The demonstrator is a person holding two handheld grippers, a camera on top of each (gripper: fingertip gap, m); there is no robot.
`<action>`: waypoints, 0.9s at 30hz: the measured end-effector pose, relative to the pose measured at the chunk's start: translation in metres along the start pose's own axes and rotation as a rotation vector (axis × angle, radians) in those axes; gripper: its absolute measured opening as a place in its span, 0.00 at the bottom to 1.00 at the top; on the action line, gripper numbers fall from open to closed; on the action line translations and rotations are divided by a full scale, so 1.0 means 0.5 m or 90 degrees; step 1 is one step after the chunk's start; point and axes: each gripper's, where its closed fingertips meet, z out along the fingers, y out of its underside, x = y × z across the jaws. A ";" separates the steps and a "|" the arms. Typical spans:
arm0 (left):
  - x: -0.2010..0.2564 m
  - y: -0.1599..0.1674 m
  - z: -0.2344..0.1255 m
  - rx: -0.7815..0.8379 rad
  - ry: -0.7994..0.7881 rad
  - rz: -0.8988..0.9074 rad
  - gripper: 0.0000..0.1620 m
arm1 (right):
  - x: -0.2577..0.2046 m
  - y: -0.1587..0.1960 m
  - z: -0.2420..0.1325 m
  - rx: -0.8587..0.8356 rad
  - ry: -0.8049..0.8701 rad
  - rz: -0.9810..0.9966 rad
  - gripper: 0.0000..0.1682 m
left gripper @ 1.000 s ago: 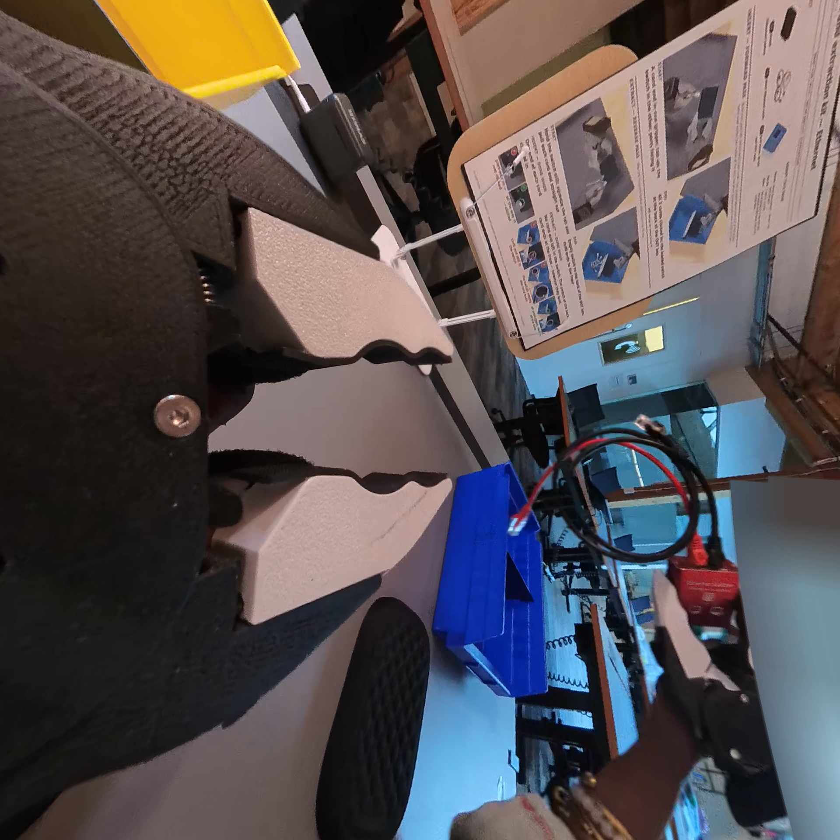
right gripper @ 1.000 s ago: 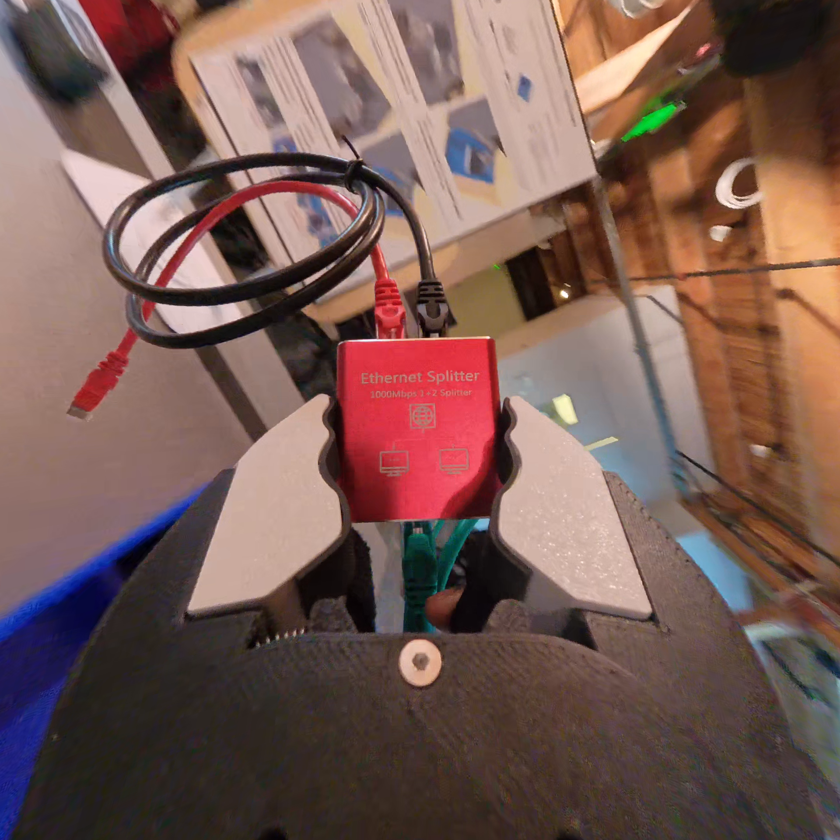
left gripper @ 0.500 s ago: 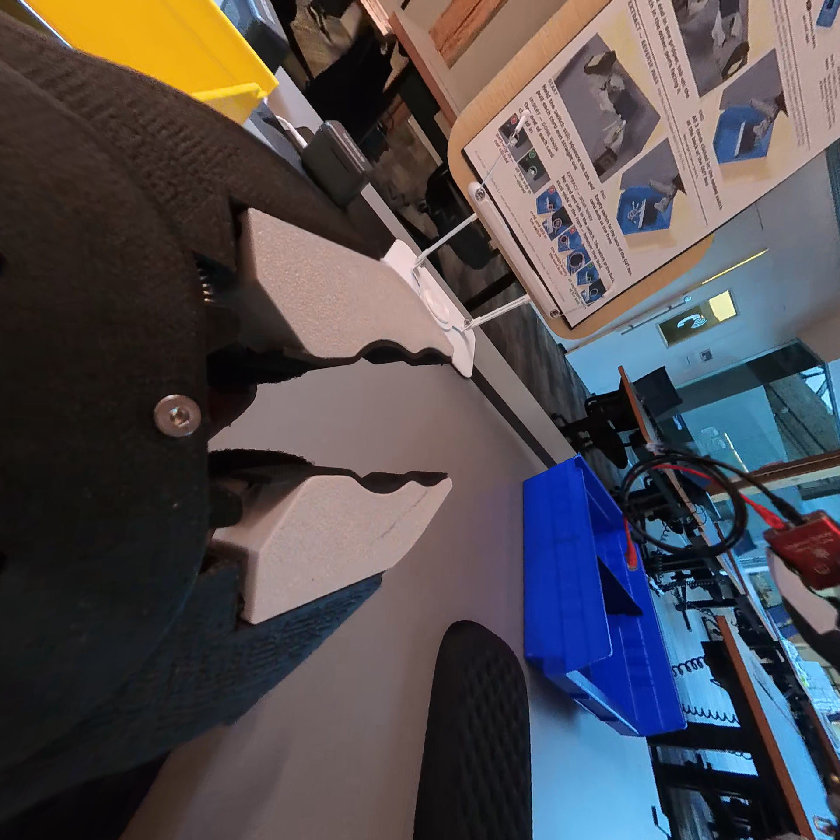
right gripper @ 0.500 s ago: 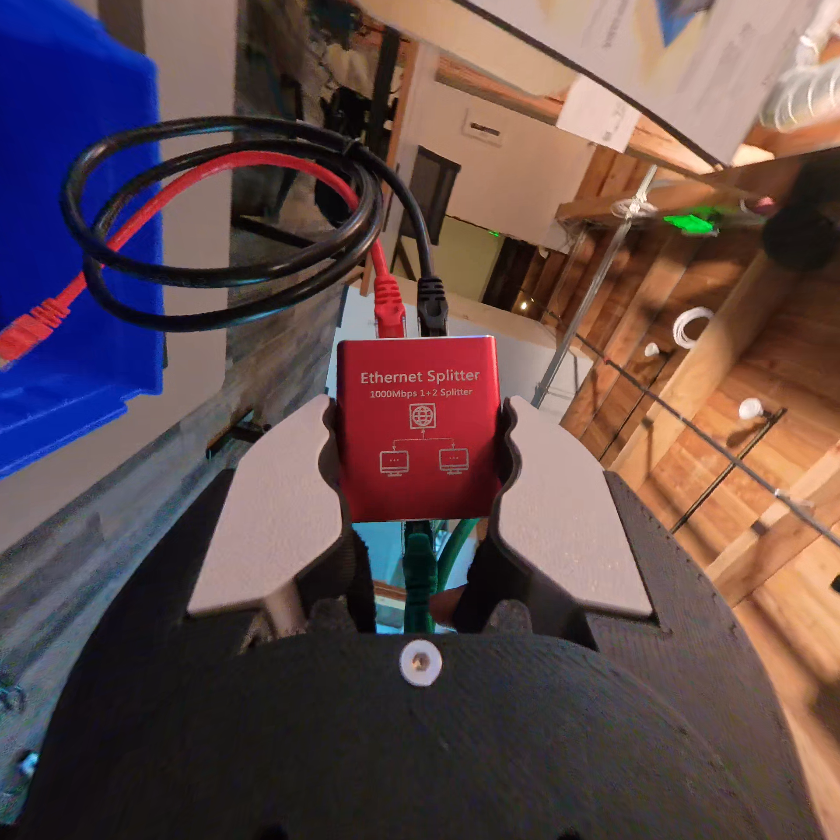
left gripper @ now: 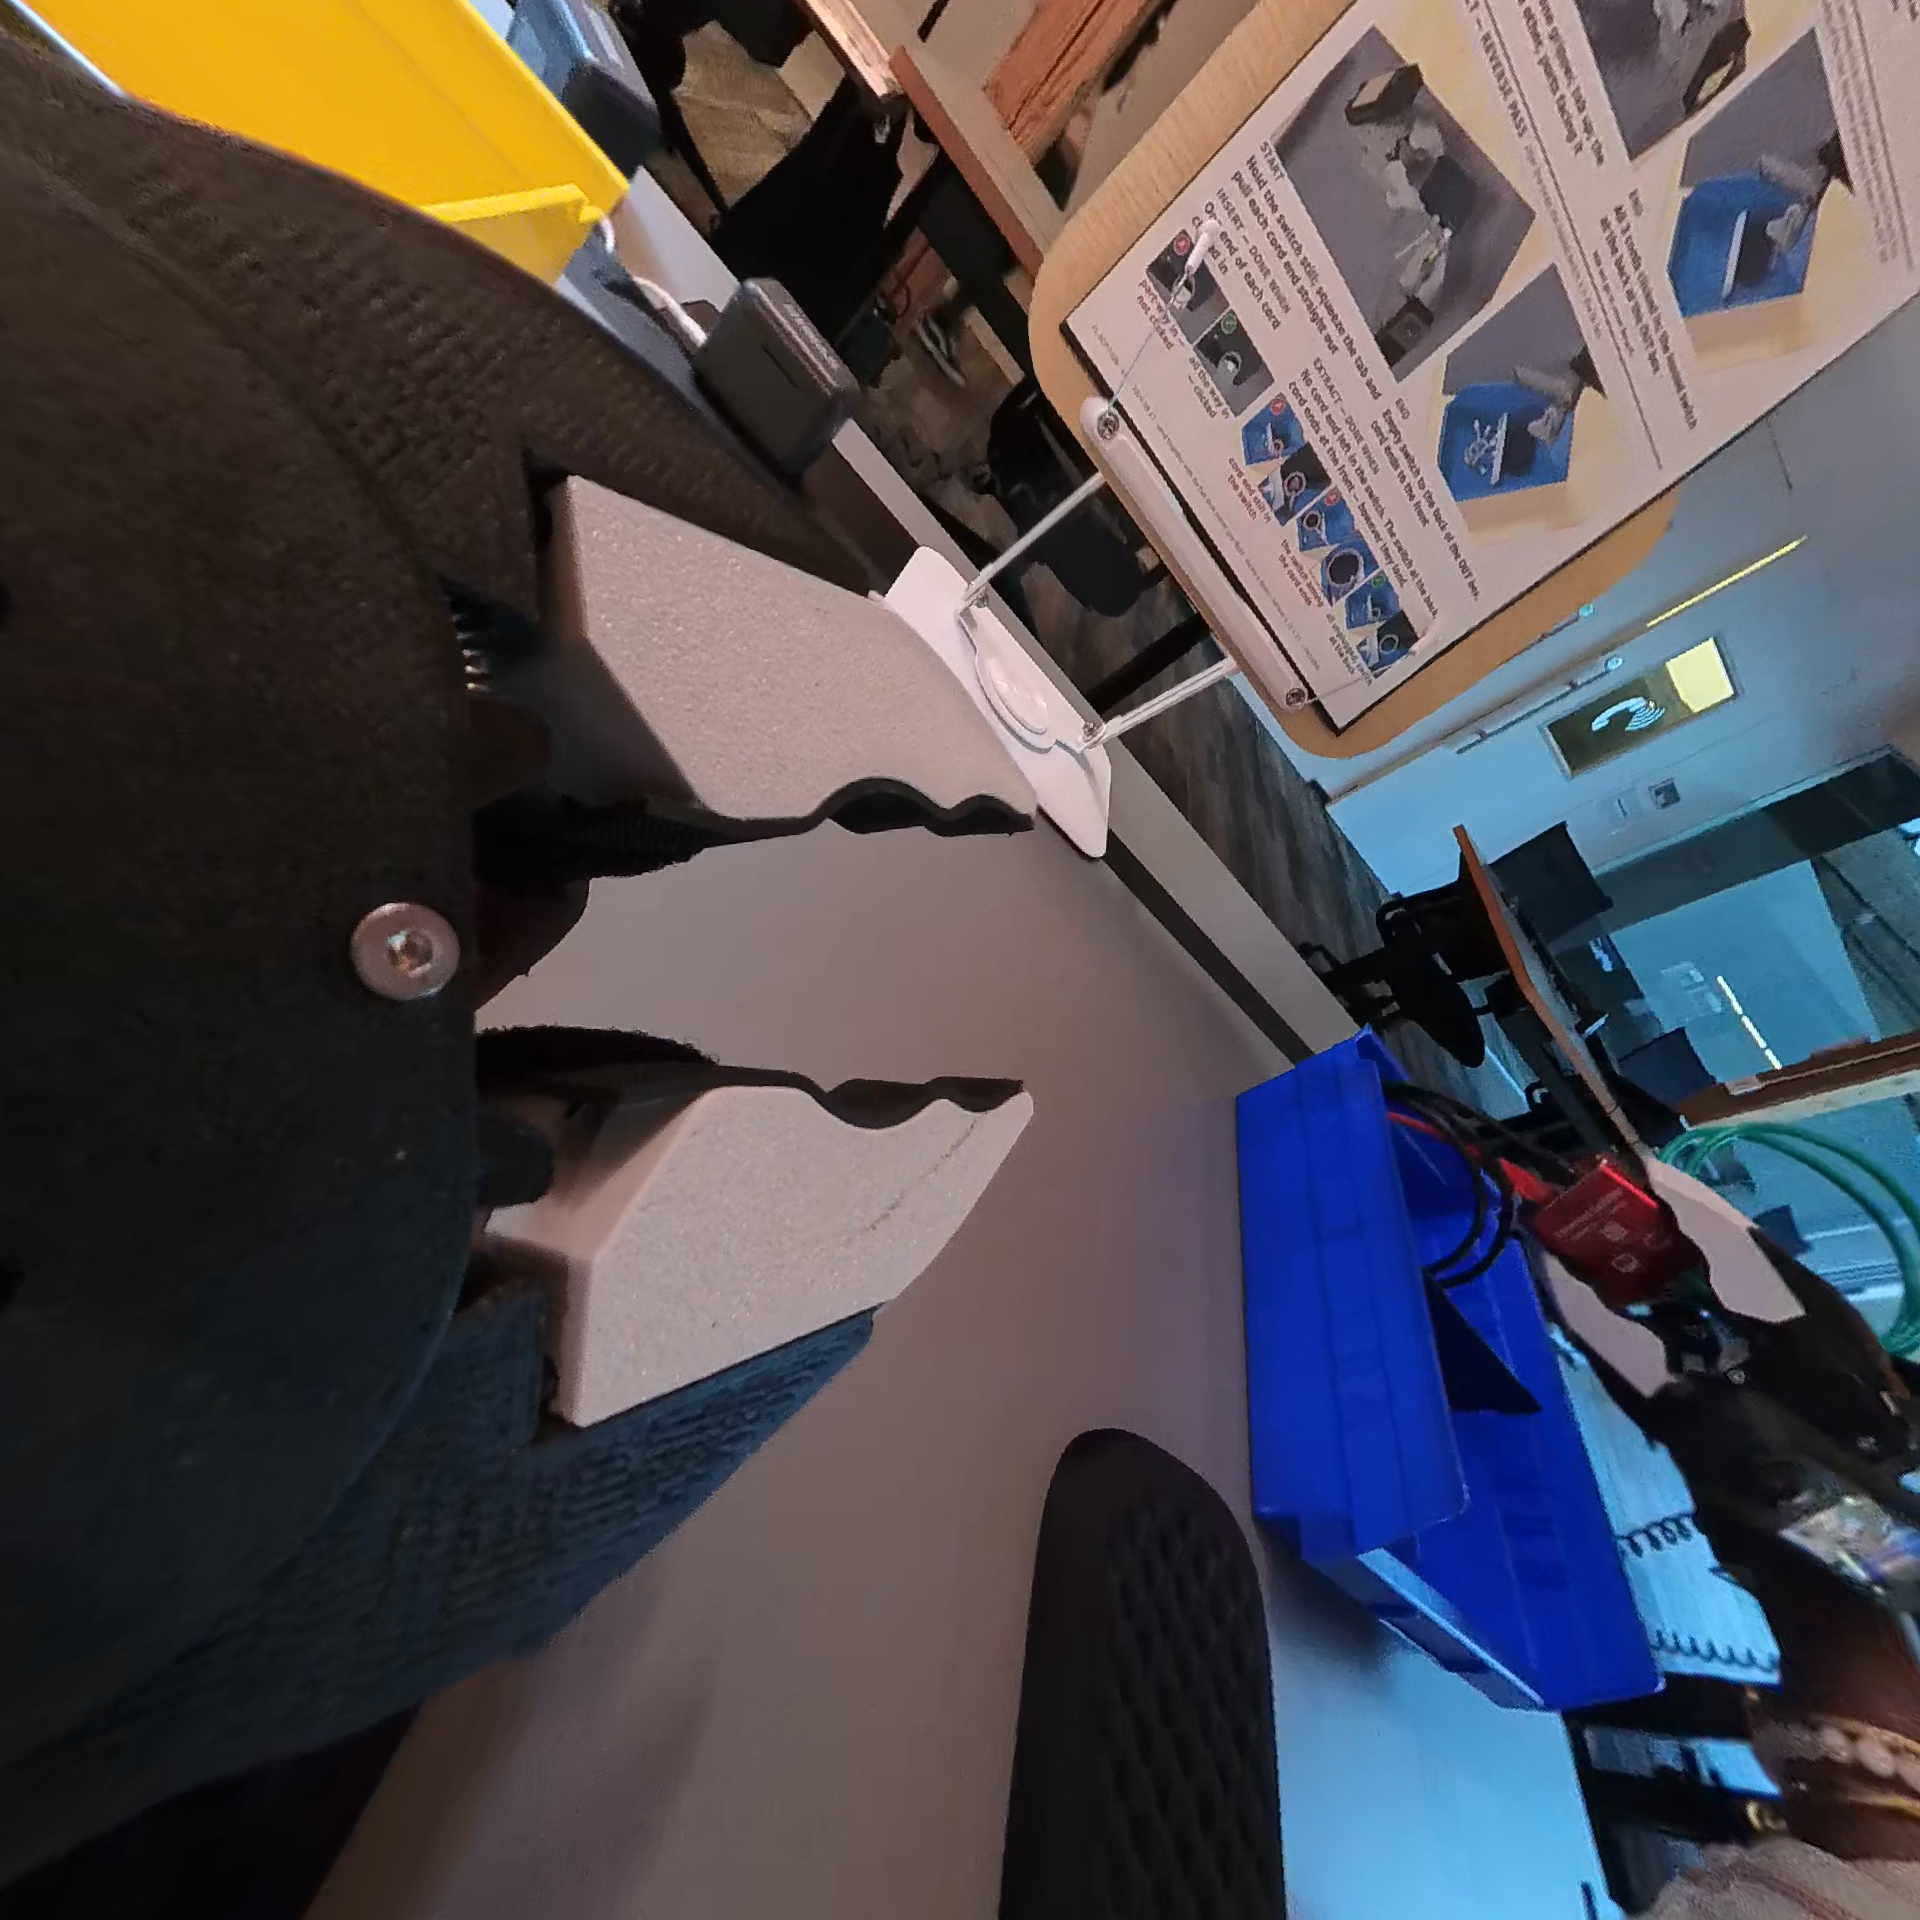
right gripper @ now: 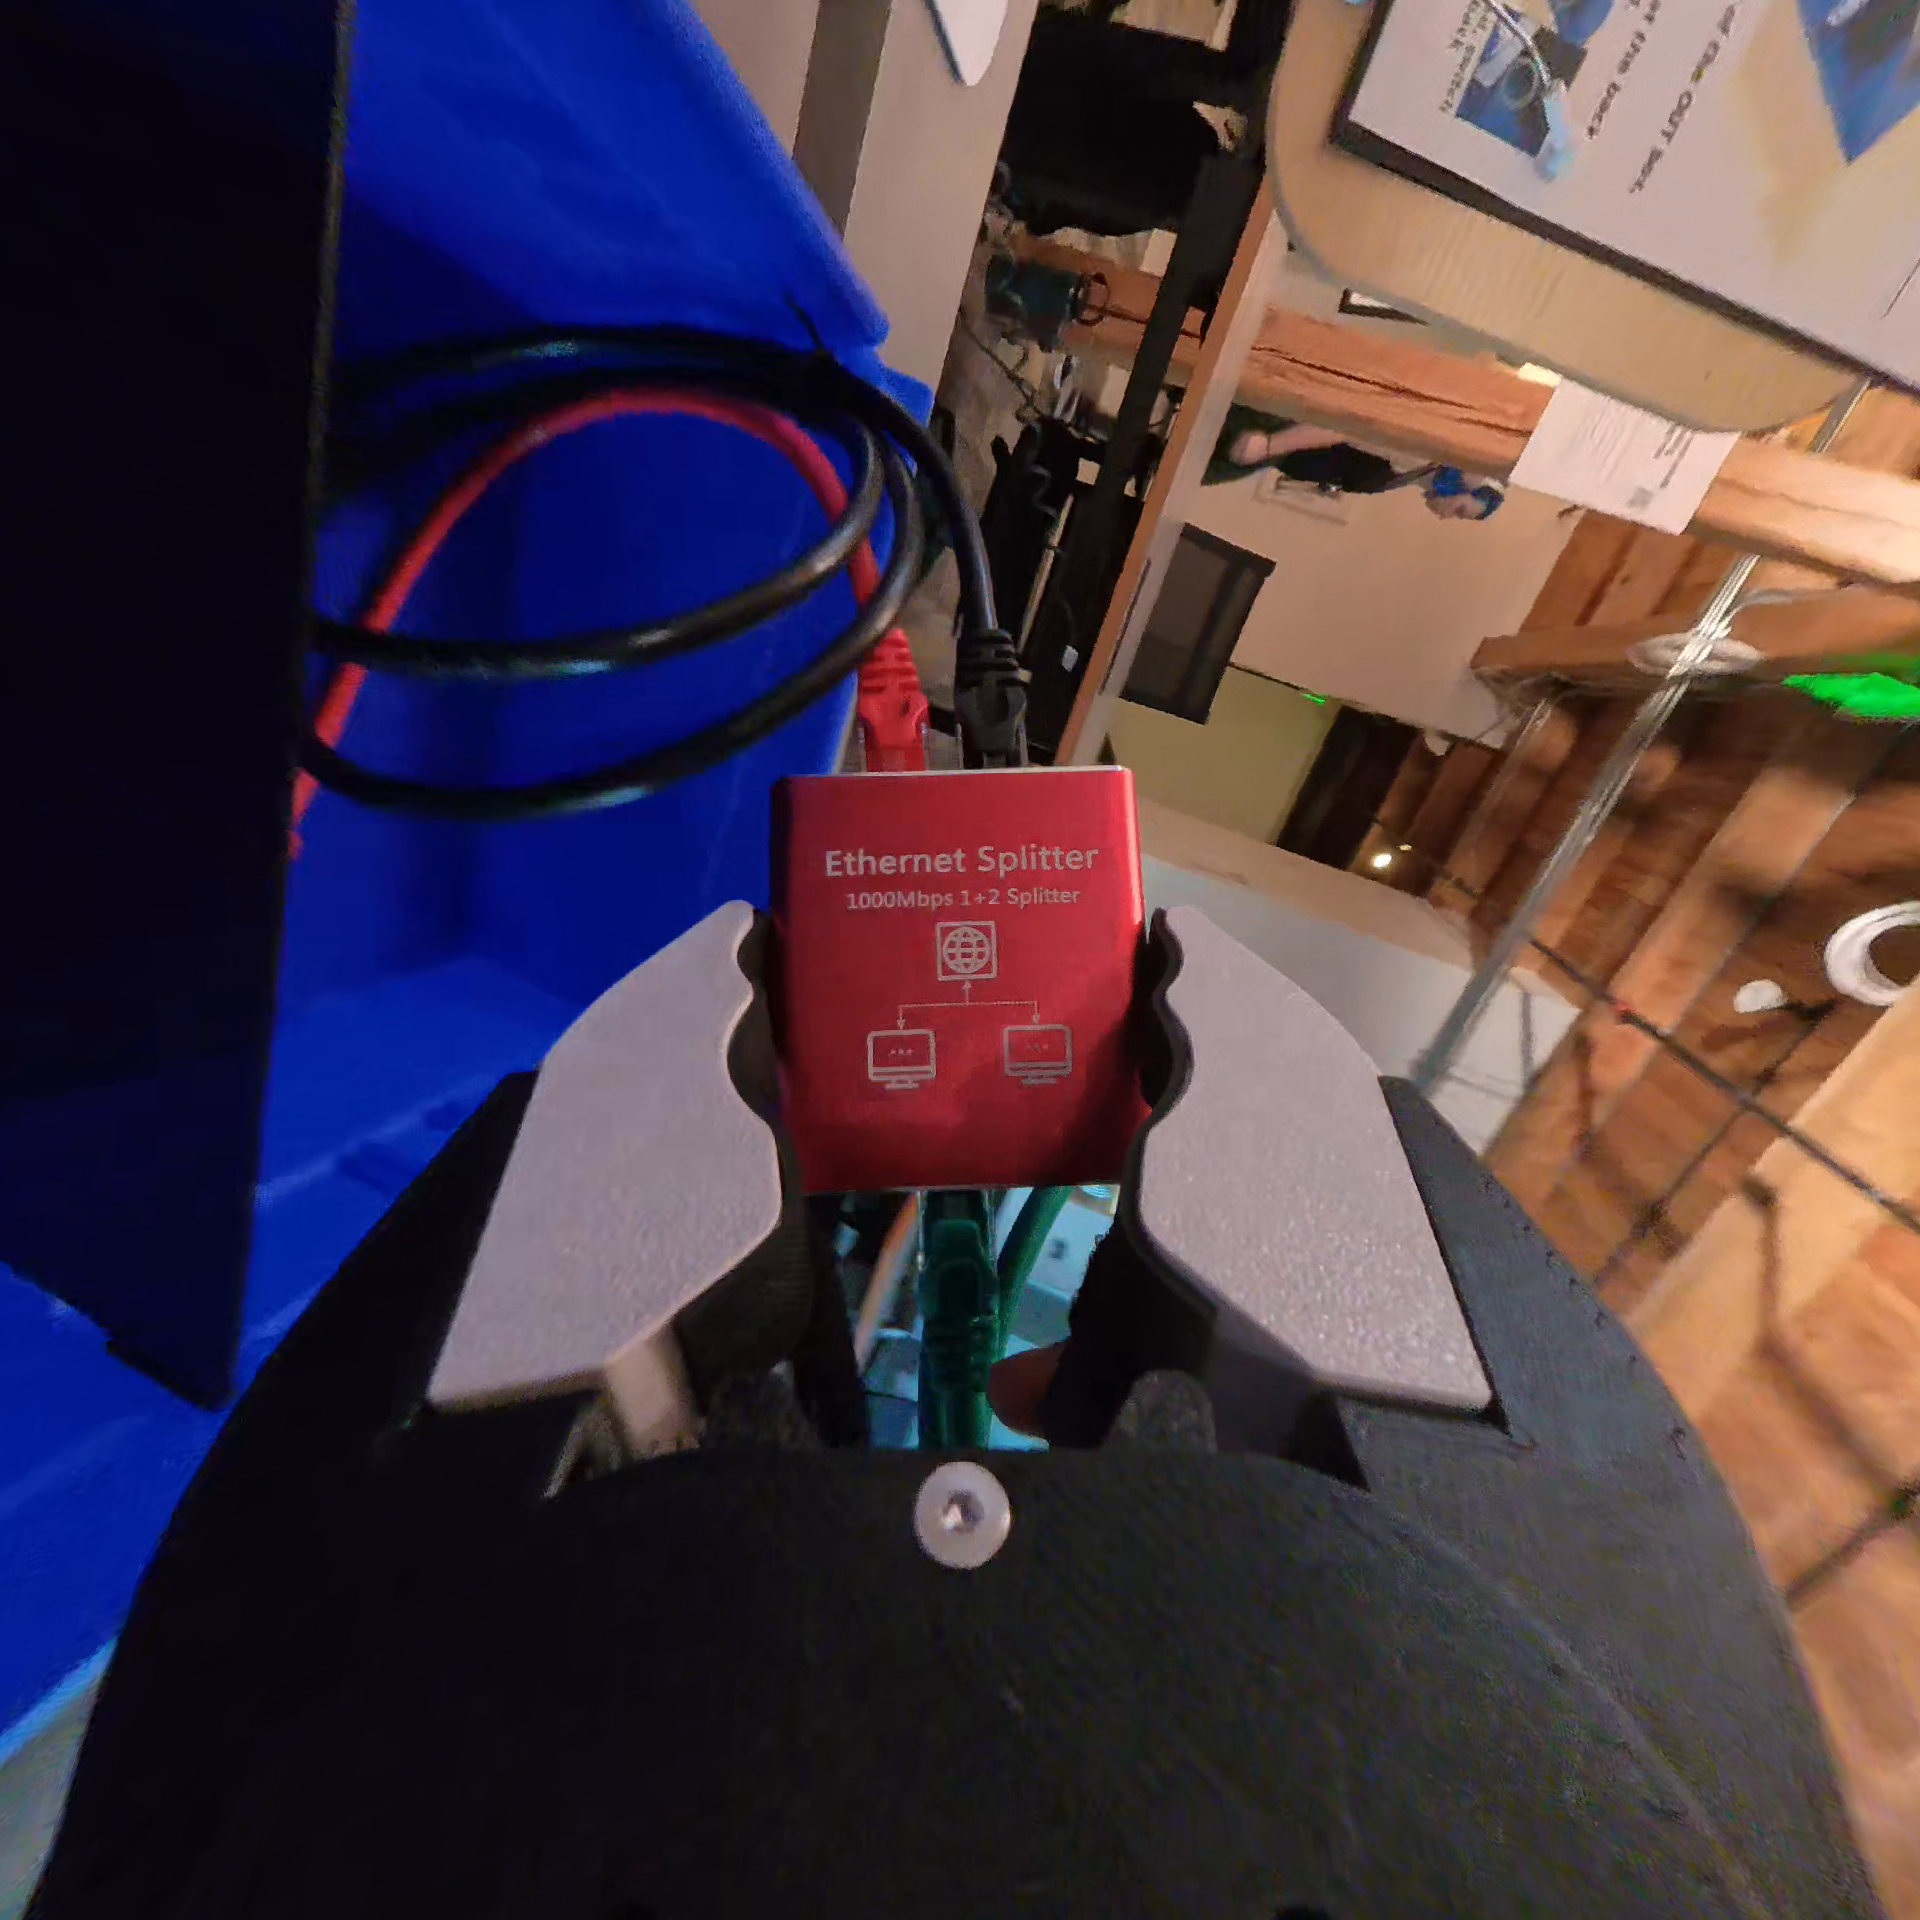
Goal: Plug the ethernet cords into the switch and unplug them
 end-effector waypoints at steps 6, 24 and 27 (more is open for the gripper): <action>0.014 0.002 0.009 0.003 0.016 -0.001 0.27 | -0.030 -0.004 0.024 0.047 -0.031 0.182 0.41; 0.022 0.001 0.010 0.002 0.021 0.007 0.27 | -0.113 0.000 0.039 0.056 -0.214 0.483 0.50; 0.020 0.002 0.008 -0.001 0.018 0.012 0.27 | -0.103 0.009 0.033 0.043 -0.227 0.518 0.53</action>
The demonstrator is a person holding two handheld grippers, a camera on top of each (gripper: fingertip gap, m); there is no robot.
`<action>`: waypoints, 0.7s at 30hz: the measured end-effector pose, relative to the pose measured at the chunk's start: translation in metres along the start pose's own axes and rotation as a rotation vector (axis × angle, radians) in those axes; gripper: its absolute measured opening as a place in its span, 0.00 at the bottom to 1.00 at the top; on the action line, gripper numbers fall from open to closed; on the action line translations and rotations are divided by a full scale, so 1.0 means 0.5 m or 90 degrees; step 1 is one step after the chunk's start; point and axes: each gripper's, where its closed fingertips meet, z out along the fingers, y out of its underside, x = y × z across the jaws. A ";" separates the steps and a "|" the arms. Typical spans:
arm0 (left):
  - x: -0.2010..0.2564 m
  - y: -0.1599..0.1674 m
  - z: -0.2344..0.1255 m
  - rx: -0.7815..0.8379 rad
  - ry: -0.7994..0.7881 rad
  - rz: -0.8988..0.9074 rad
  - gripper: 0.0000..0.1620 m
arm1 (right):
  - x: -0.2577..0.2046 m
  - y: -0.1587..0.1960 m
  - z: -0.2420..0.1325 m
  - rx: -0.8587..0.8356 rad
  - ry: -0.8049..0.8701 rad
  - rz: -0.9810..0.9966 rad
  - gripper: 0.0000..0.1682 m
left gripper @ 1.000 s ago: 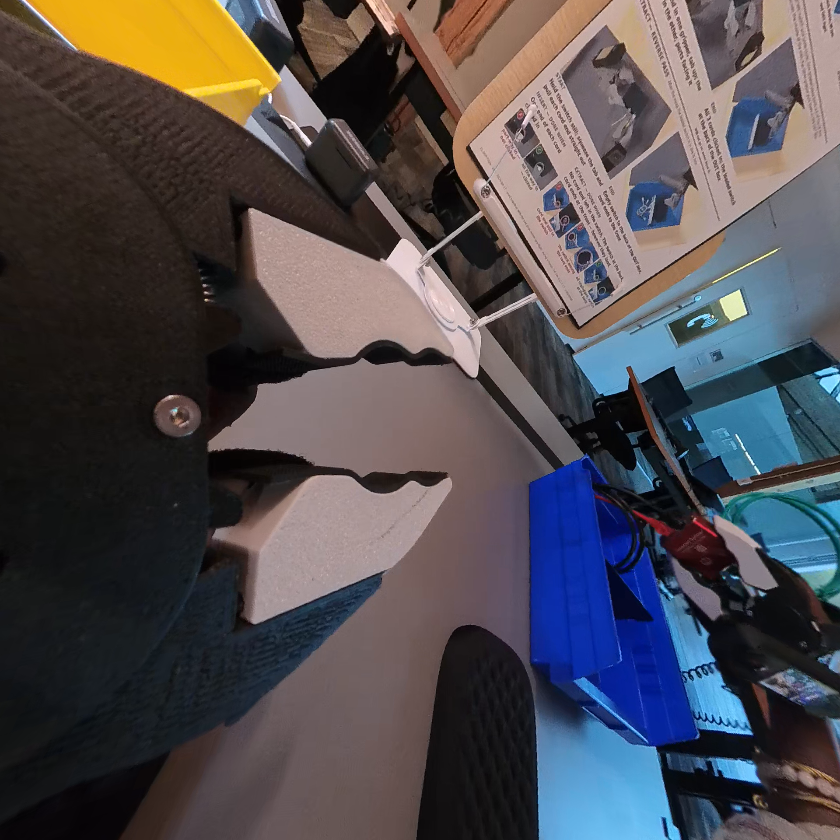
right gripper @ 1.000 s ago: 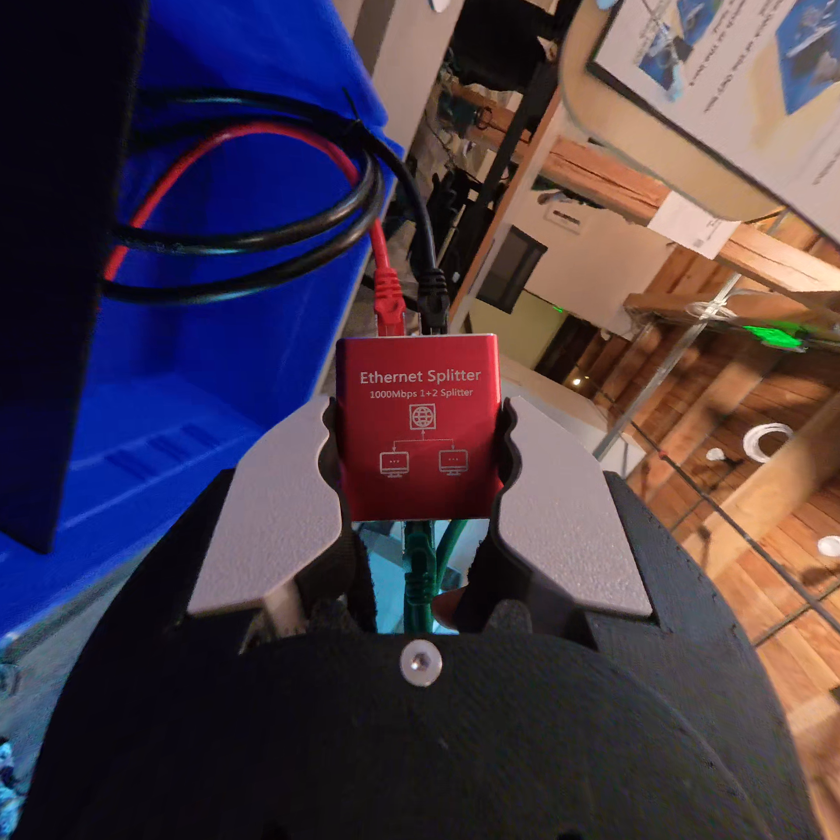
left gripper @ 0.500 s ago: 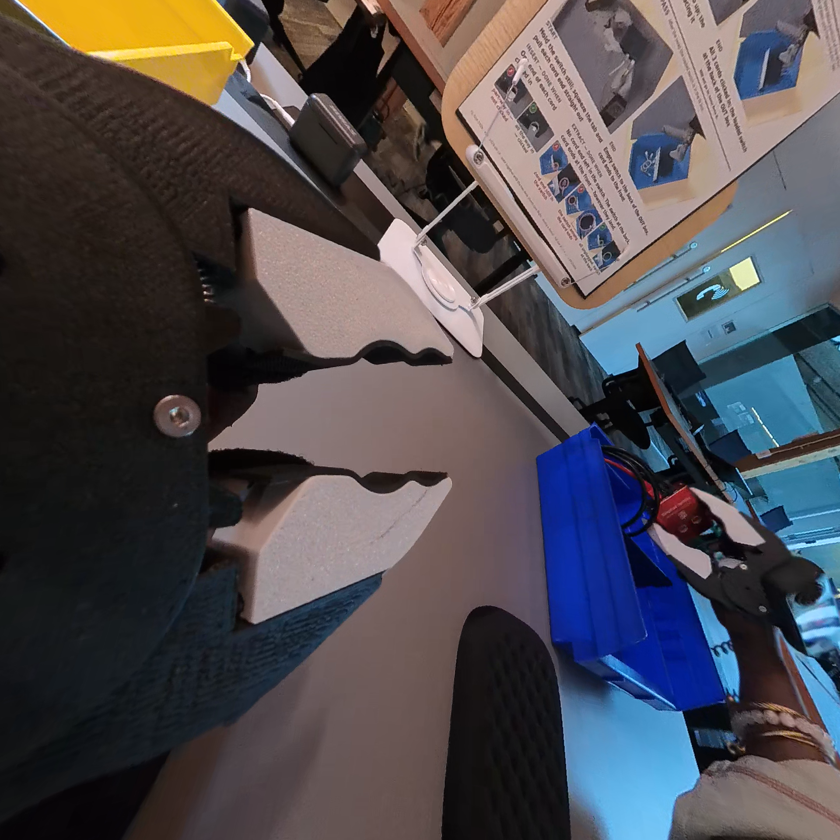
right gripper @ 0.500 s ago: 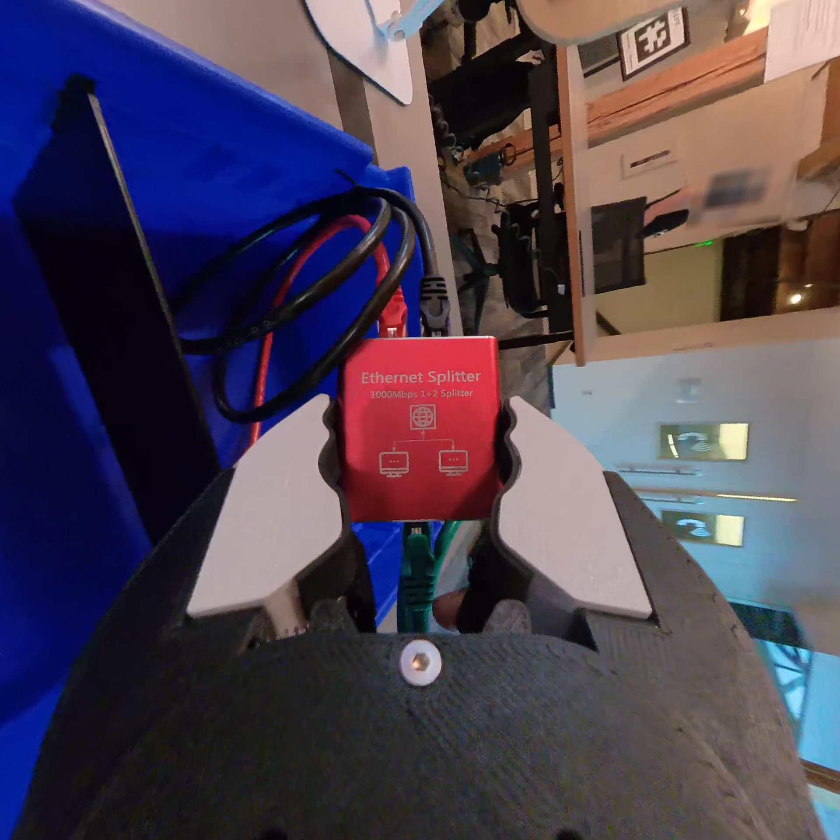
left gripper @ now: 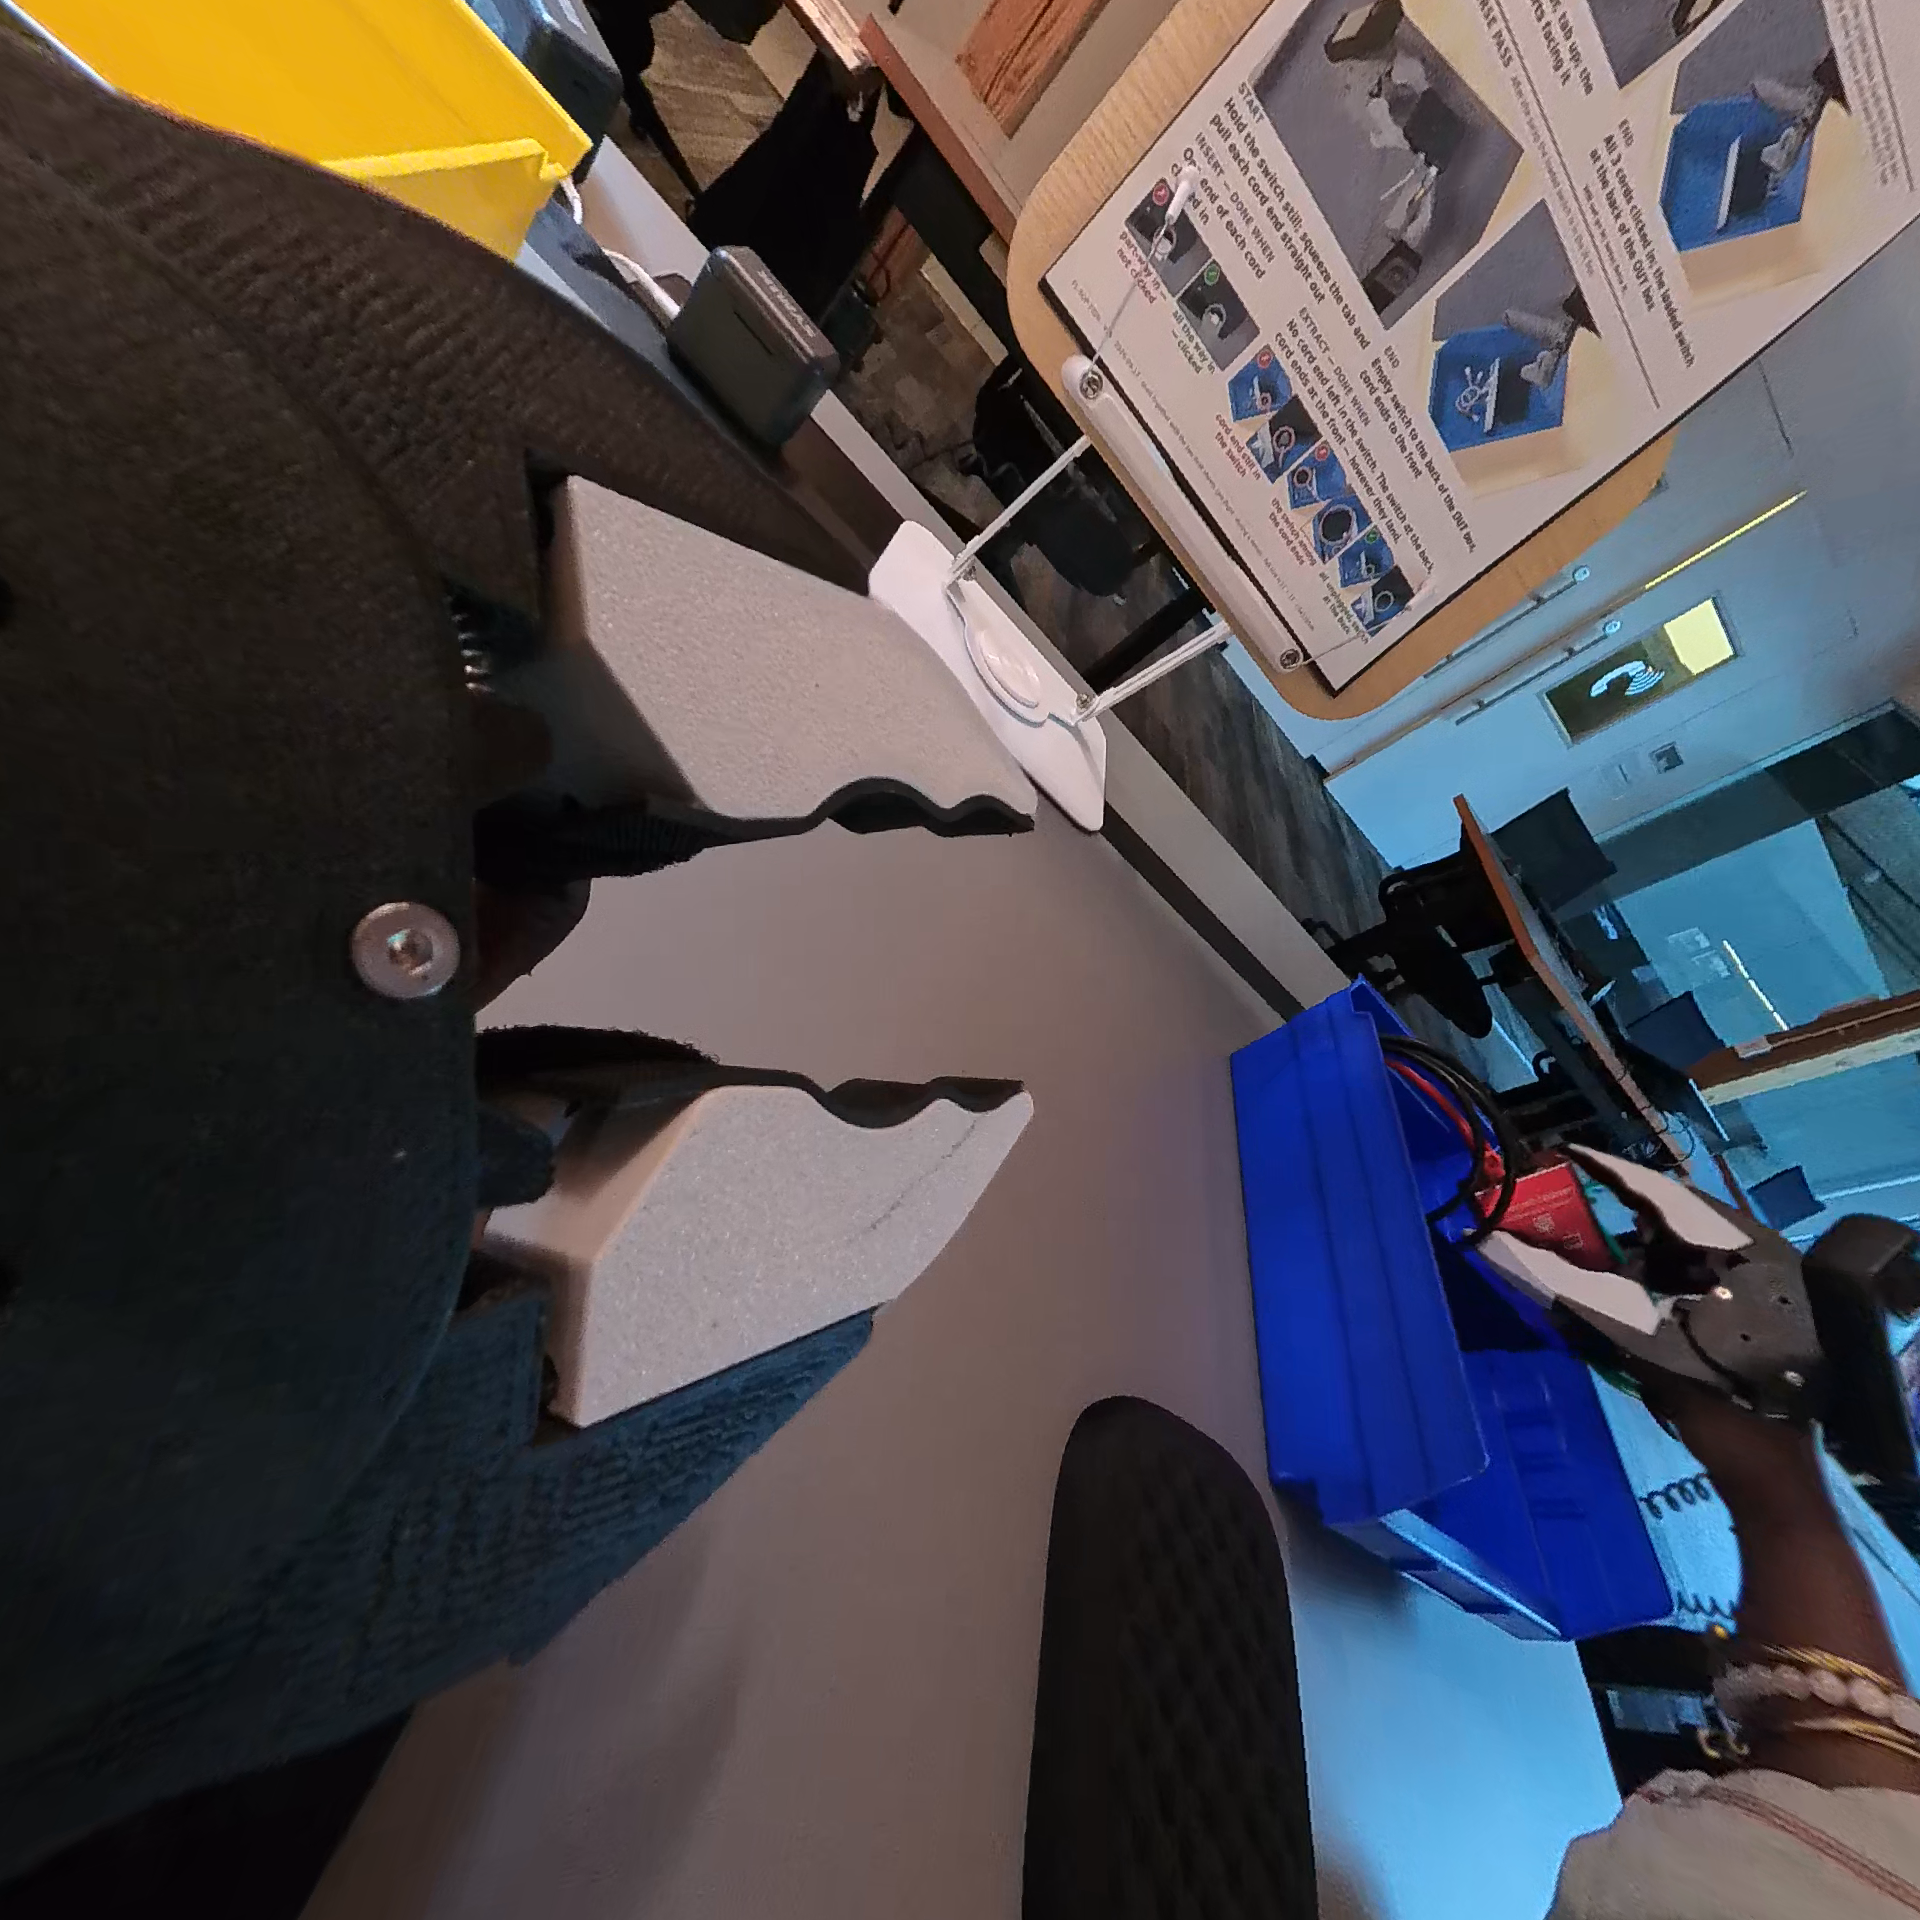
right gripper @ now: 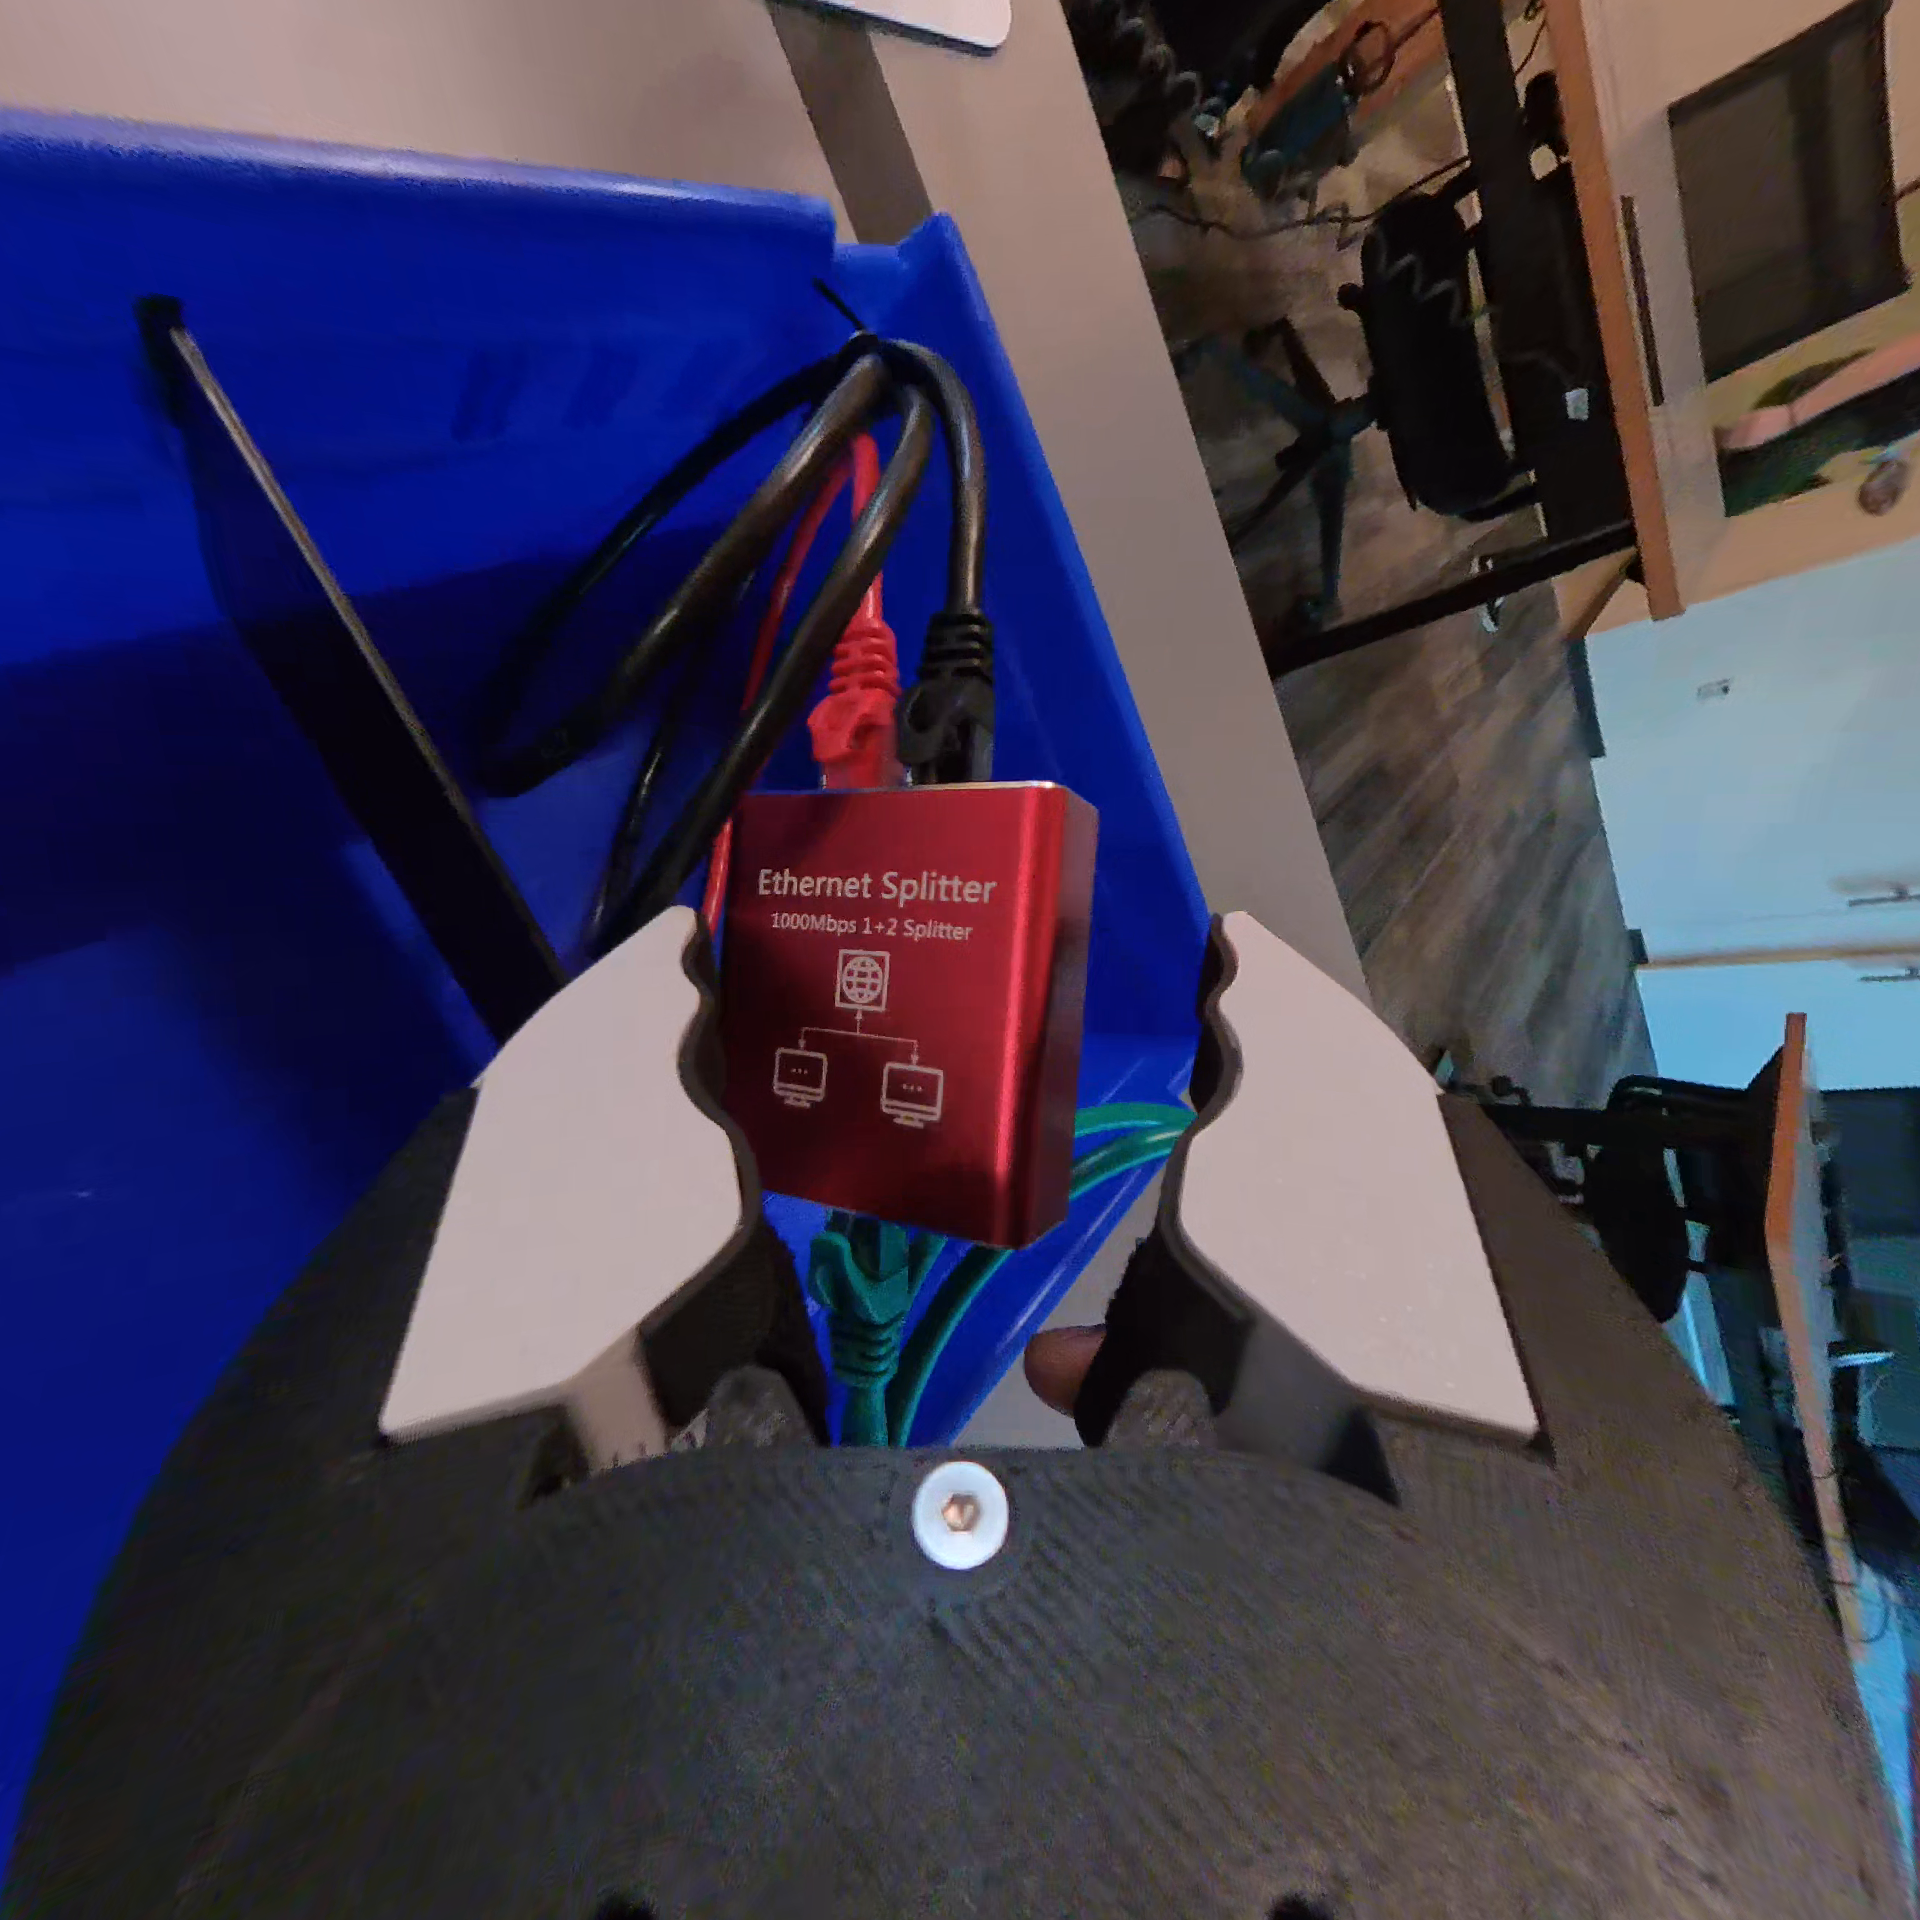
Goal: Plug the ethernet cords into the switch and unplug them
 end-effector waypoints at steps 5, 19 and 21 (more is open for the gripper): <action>-0.003 -0.003 -0.004 0.005 -0.003 0.000 0.27 | 0.007 -0.003 -0.024 -0.010 -0.009 0.008 0.50; -0.018 -0.009 -0.014 0.000 -0.026 -0.025 0.28 | -0.013 -0.035 -0.102 -0.003 0.054 0.234 0.61; -0.029 -0.010 -0.021 -0.006 -0.041 -0.042 0.31 | -0.030 -0.056 -0.127 0.014 0.076 0.297 0.68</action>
